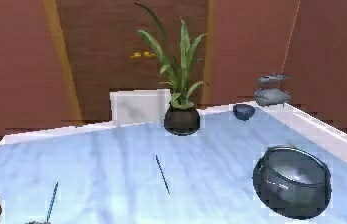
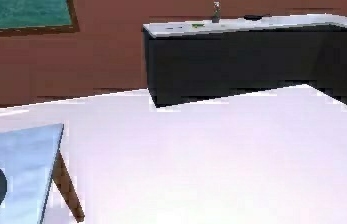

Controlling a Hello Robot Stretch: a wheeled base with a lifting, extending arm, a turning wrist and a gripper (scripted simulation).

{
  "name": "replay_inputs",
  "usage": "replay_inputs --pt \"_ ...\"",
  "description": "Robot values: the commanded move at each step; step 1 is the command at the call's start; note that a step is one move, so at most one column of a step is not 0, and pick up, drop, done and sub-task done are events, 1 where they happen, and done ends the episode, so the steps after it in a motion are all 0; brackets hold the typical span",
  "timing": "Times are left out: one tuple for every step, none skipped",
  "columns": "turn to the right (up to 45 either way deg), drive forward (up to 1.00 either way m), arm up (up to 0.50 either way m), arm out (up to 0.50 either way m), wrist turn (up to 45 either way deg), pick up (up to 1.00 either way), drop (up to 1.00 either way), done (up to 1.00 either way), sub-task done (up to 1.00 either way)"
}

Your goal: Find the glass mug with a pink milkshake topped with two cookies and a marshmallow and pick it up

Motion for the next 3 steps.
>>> replay_inputs --pt "-45.0 0.00 0.00 0.00 0.0 0.00 0.00 0.00 0.00" --pt "-45.0 0.00 0.00 0.00 0.0 0.00 0.00 0.00 0.00" --pt "-39.0 0.00 0.00 0.00 0.0 0.00 0.00 0.00 0.00"
